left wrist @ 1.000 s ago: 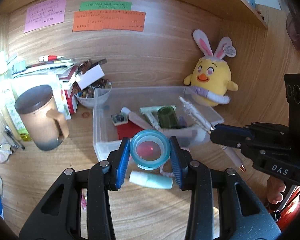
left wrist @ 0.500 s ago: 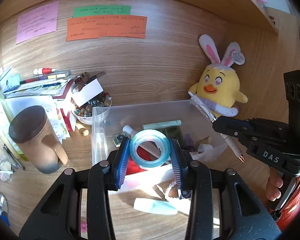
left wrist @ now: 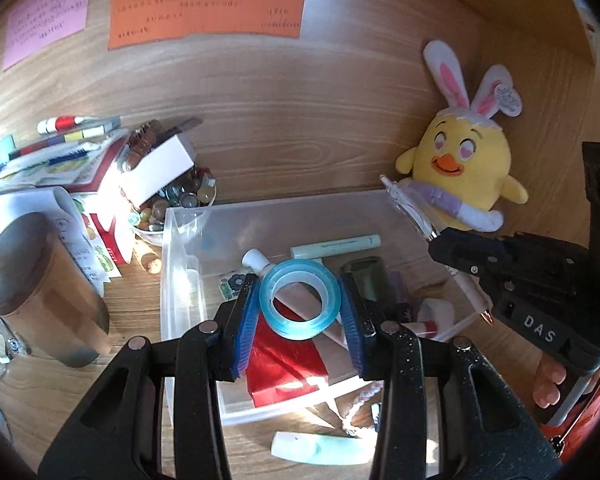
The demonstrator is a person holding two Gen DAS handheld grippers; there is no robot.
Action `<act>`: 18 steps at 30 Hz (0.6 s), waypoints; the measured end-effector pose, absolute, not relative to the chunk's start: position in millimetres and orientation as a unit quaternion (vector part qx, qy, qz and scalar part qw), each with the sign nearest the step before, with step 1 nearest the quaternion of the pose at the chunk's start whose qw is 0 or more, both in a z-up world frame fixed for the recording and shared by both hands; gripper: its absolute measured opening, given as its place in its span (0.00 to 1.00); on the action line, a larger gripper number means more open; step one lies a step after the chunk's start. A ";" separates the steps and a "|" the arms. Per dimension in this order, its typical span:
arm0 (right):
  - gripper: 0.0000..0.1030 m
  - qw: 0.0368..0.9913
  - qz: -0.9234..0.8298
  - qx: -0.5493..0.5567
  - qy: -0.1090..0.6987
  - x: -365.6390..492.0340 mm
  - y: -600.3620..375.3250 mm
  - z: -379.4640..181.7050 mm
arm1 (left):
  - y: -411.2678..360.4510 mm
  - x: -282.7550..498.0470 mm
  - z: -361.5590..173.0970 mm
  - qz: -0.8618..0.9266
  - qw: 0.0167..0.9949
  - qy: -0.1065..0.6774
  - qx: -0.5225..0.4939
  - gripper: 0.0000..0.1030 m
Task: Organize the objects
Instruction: 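Carry the tape roll and white pen into the clear box and release both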
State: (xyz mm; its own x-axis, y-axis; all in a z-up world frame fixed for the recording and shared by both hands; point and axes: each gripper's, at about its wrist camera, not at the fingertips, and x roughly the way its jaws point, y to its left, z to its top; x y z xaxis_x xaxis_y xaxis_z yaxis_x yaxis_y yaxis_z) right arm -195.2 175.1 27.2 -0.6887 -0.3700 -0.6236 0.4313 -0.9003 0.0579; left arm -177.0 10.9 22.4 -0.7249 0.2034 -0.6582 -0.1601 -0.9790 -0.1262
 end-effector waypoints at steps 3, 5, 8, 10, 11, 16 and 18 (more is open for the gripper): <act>0.10 0.215 -0.914 0.341 0.051 -201.0 174.3 18.7 | 10.6 -184.5 15.2 0.925 0.097 -0.032 -0.366 0.38; 0.10 0.214 -0.912 0.346 0.053 -202.9 174.0 14.6 | 10.4 -187.8 10.6 0.923 0.098 -0.034 -0.371 0.38; 0.10 0.214 -0.908 0.355 0.058 -205.5 172.3 8.4 | 11.4 -193.1 3.5 0.918 0.101 -0.034 -0.381 0.38; 0.10 0.213 -0.906 0.360 0.061 -206.7 170.2 5.2 | 12.5 -194.0 0.8 0.917 0.103 -0.033 -0.384 0.38; 0.10 0.213 -0.905 0.363 0.064 -207.3 169.0 3.3 | 13.3 -194.3 -0.4 0.916 0.103 -0.032 -0.386 0.38; 0.10 0.209 -0.904 0.367 0.070 -208.0 166.6 0.5 | 16.0 -195.7 -5.3 0.912 0.108 -0.029 -0.394 0.38; 0.10 0.208 -0.903 0.370 0.068 -209.4 166.6 0.1 | 16.9 -196.0 -6.9 0.910 0.110 -0.029 -0.398 0.38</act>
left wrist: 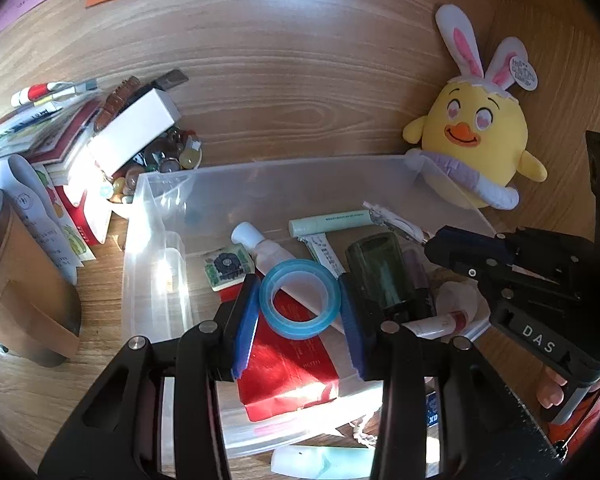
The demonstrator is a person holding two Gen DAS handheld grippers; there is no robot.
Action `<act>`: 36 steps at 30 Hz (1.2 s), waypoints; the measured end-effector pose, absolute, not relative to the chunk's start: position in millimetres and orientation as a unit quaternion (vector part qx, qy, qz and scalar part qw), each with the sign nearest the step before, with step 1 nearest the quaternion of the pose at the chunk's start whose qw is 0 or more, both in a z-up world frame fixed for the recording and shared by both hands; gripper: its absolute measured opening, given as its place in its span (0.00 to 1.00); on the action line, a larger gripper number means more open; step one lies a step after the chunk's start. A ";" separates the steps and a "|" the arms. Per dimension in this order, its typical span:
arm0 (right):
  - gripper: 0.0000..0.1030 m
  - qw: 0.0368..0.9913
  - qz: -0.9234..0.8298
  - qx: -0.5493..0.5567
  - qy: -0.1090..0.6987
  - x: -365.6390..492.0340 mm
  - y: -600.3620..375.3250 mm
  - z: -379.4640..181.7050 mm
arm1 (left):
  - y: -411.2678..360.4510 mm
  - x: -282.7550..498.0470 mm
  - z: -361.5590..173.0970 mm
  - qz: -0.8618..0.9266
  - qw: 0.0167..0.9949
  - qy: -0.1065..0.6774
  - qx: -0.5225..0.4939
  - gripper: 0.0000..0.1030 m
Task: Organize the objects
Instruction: 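Carry the tape roll and white pen into the clear box and release both, then grasp the white-and-teal bottle with the left tool while the right tool grasps the blue Max box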
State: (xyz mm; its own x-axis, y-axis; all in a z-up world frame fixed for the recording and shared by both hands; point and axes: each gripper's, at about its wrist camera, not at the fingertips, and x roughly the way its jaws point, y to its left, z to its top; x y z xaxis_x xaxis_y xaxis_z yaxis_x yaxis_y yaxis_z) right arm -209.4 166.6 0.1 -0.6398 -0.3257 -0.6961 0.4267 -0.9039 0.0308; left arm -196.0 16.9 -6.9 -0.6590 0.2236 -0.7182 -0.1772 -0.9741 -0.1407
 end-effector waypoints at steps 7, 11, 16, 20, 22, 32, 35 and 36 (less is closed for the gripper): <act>0.11 0.206 -0.899 0.383 0.060 -214.6 168.6 -4.9 | 20.3 -190.9 -5.7 0.914 0.107 -0.014 -0.391 0.38; 0.11 0.202 -0.899 0.384 0.063 -213.8 167.6 -5.2 | 22.1 -186.5 -2.7 0.917 0.107 -0.006 -0.385 0.48; 0.16 0.205 -0.898 0.386 0.059 -211.9 170.2 -1.4 | 25.9 -173.7 6.7 0.925 0.104 0.006 -0.366 0.63; 0.25 0.204 -0.904 0.372 0.057 -204.8 172.4 7.5 | 29.3 -158.9 16.5 0.932 0.101 0.020 -0.347 0.79; 0.32 0.204 -0.907 0.364 0.058 -199.3 172.9 12.5 | 30.3 -151.6 20.8 0.935 0.101 0.025 -0.338 0.85; 0.48 0.208 -0.919 0.326 0.073 -160.2 176.1 30.9 | 24.9 -118.9 29.8 0.939 0.103 0.033 -0.326 0.94; 0.51 0.214 -0.920 0.321 0.073 -150.5 178.2 32.9 | 21.1 -110.5 24.9 0.936 0.103 0.034 -0.334 0.94; 0.52 0.216 -0.919 0.321 0.074 -147.0 178.8 32.9 | 20.3 -108.4 23.2 0.935 0.103 0.034 -0.337 0.94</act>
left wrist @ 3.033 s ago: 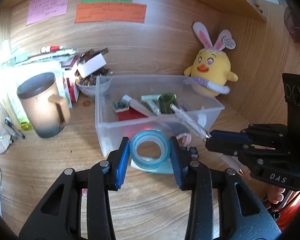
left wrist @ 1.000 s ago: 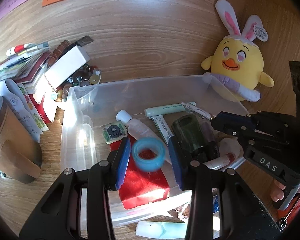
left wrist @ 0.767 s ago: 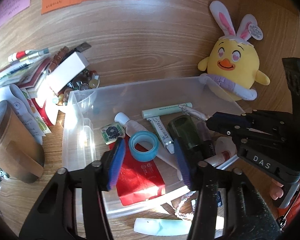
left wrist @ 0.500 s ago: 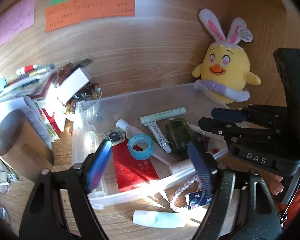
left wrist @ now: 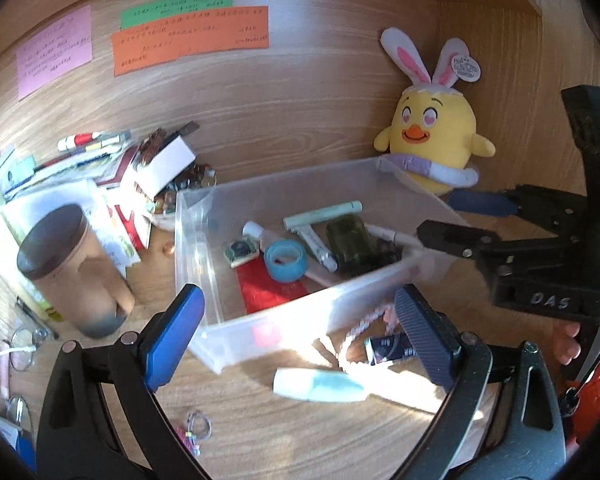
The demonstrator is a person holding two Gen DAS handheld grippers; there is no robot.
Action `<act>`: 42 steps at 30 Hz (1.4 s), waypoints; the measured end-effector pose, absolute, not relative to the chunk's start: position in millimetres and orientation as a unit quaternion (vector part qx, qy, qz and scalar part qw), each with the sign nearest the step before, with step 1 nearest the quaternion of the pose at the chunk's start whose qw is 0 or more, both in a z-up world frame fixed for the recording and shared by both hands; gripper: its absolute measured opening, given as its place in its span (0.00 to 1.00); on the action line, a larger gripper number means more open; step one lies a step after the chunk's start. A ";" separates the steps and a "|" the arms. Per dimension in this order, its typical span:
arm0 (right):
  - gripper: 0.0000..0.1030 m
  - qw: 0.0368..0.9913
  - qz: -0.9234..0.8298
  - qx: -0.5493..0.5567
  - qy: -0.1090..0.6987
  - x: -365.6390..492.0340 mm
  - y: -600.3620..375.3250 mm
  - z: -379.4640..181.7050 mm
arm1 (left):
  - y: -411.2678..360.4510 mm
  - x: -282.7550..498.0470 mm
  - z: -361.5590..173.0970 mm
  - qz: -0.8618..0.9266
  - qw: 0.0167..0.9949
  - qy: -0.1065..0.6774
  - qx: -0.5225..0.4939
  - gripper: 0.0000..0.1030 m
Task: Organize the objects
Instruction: 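Grasp the white-and-teal bottle with the left tool while the right tool grasps the blue Max box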
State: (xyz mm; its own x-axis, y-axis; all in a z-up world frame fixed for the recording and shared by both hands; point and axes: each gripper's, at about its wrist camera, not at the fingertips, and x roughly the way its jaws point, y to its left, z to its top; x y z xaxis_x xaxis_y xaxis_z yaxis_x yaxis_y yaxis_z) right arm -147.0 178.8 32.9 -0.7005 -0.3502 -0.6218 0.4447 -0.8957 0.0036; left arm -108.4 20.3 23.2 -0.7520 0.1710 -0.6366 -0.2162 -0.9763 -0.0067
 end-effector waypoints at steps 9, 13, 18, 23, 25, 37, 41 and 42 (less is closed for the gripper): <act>0.60 0.236 -0.912 0.326 0.080 -117.8 178.0 20.5 | 18.7 -94.6 -12.3 0.911 0.117 0.035 -0.393 0.95; 0.61 0.242 -0.904 0.341 0.087 -111.7 176.8 7.8 | 20.2 -94.9 -29.5 0.898 0.123 0.035 -0.420 0.95; 0.67 0.247 -0.889 0.371 0.107 -110.5 175.6 -14.1 | 26.5 -102.9 -46.0 0.880 0.140 0.036 -0.453 0.95; 0.67 0.257 -0.871 0.401 0.117 -114.3 176.0 -31.4 | 29.2 -111.6 -53.8 0.872 0.141 0.042 -0.467 0.95; 0.67 0.263 -0.866 0.409 0.120 -116.1 174.9 -35.3 | 28.1 -115.4 -57.4 0.869 0.141 0.041 -0.472 0.95; 0.67 0.284 -0.838 0.436 0.162 -130.4 153.2 -54.7 | 20.9 -111.2 -56.2 0.882 0.149 0.051 -0.444 0.71; 0.67 0.292 -0.835 0.439 0.156 -133.3 150.7 -57.1 | 14.8 -112.3 -51.1 0.887 0.152 0.028 -0.435 0.71; 0.67 0.293 -0.836 0.438 0.155 -133.8 149.9 -56.8 | 13.0 -111.6 -49.7 0.889 0.151 0.024 -0.431 0.71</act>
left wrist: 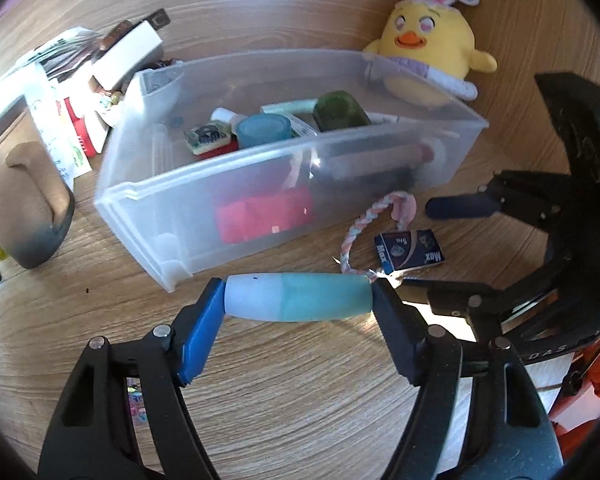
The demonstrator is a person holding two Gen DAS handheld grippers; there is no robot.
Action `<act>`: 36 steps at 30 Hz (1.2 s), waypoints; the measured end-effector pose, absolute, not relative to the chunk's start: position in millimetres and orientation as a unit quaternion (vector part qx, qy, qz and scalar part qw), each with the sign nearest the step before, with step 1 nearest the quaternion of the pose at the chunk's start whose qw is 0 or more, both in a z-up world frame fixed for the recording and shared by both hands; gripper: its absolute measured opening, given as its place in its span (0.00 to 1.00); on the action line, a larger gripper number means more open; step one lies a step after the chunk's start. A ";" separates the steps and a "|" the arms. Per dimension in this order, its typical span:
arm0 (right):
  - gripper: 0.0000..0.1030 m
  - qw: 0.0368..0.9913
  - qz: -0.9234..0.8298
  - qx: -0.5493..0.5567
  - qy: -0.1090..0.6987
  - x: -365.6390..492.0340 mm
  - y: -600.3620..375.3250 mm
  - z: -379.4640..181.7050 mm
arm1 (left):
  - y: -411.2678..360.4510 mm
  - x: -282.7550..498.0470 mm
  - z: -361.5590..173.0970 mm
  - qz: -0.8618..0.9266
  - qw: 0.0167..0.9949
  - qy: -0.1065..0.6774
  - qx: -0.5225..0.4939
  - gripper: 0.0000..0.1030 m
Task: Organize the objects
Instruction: 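Grasp the white-and-teal bottle with the left tool while the right tool grasps the blue Max box, then carry the bottle and Max box over the clear box and open both tools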
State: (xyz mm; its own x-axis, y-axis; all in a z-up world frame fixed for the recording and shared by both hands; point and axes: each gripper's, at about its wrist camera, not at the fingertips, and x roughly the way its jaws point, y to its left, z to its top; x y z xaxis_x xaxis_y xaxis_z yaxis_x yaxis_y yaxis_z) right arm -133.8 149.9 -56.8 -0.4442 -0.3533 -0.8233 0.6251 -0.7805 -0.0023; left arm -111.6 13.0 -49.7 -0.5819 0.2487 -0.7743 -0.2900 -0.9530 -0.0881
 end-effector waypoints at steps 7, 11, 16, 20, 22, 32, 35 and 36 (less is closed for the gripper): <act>0.47 0.305 -0.835 0.428 0.162 -128.4 141.1 -54.2 | 6.4 -108.2 -44.9 0.896 0.152 0.008 -0.417 0.71; 0.46 0.309 -0.836 0.423 0.164 -123.1 137.1 -54.1 | 5.4 -107.2 -44.0 0.899 0.148 0.010 -0.411 0.71; 0.46 0.307 -0.845 0.408 0.159 -112.8 138.8 -48.1 | 4.5 -105.6 -42.9 0.904 0.141 0.011 -0.404 0.71; 0.46 0.299 -0.856 0.397 0.144 -107.2 146.8 -39.6 | 1.2 -101.1 -40.1 0.907 0.133 0.005 -0.400 0.71; 0.46 0.293 -0.861 0.393 0.137 -106.2 151.0 -35.2 | -0.6 -96.9 -36.6 0.909 0.131 0.000 -0.395 0.71; 0.46 0.273 -0.888 0.354 0.107 -106.7 171.7 -4.6 | -1.4 -84.3 -5.4 0.926 0.124 -0.004 -0.355 0.71; 0.46 0.267 -0.897 0.340 0.097 -108.8 176.4 5.6 | -0.6 -85.4 5.9 0.932 0.125 -0.007 -0.341 0.71; 0.46 0.265 -0.899 0.336 0.093 -108.9 177.8 8.9 | -0.5 -86.2 8.7 0.933 0.124 -0.008 -0.338 0.71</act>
State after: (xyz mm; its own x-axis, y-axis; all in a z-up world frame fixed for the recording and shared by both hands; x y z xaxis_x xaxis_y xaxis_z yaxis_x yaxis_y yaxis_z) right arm -108.9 177.8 8.9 -0.6335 -0.4148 -0.6532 0.5393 -0.8420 0.0116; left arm -86.2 -0.5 8.7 -0.7405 0.2363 -0.6291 -0.2254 -0.9692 -0.0988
